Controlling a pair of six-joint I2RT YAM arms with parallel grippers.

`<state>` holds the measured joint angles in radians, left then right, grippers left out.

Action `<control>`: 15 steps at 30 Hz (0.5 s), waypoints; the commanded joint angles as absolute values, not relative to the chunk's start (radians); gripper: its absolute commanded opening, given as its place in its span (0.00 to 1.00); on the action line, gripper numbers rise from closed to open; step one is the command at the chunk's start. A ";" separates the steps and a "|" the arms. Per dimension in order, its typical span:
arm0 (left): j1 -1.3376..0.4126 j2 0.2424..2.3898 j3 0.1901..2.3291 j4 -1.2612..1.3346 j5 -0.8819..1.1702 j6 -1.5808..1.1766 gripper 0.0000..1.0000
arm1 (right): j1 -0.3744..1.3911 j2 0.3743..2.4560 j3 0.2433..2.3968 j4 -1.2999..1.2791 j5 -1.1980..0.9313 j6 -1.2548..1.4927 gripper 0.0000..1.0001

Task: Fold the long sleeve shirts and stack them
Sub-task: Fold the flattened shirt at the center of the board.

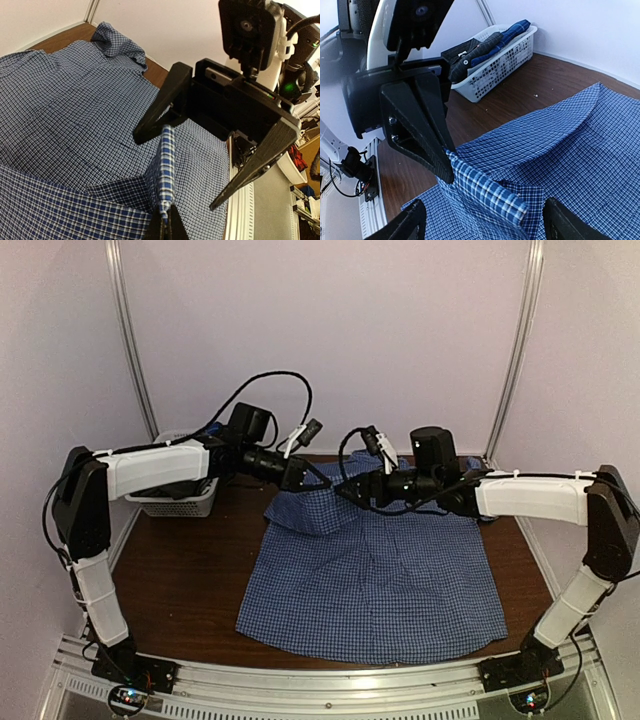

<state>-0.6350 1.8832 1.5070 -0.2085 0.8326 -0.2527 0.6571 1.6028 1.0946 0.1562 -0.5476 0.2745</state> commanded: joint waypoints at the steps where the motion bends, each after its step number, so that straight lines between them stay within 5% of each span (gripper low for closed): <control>1: -0.634 1.861 1.506 -0.208 0.871 -0.205 0.00 | 0.665 1.640 1.145 0.196 -0.678 0.250 0.81; 9: -0.634 1.867 1.510 -0.218 0.780 -0.207 0.00 | 0.676 1.625 1.108 0.233 -0.726 0.306 0.75; 15: -0.634 1.876 1.501 -0.175 0.734 -0.242 0.00 | 0.702 1.602 1.062 0.293 -0.713 0.372 0.61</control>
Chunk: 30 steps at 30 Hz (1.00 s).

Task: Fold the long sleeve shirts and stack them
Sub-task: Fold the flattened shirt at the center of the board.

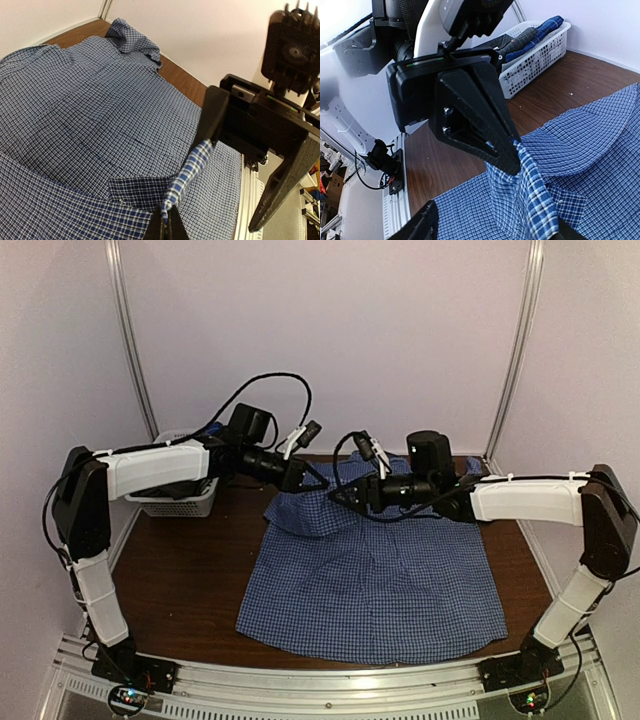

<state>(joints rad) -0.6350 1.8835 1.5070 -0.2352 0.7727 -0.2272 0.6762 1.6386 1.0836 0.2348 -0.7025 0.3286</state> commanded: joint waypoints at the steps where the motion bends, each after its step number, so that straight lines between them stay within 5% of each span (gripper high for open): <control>1: -0.634 1.876 1.499 -0.169 0.731 -0.248 0.00 | 0.707 1.603 1.062 0.288 -0.704 0.373 0.57; 16: -0.634 1.862 1.434 -0.101 0.748 -0.291 0.02 | 0.713 1.643 1.114 0.179 -0.515 0.402 0.11; 20: -0.634 1.844 1.401 -0.072 0.707 -0.334 0.16 | 0.713 1.645 1.127 0.162 -0.475 0.410 0.01; 26: -0.634 1.787 1.346 -0.105 0.517 -0.397 0.41 | 0.714 1.653 1.147 0.116 -0.342 0.428 0.00; 30: -0.633 1.771 1.334 -0.246 0.345 -0.468 0.45 | 0.713 1.657 1.164 0.084 -0.247 0.452 0.00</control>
<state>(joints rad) -0.6350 1.8164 1.3479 -0.1612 0.5327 -0.3901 0.7074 1.6436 1.1236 0.1181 -0.3832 0.4232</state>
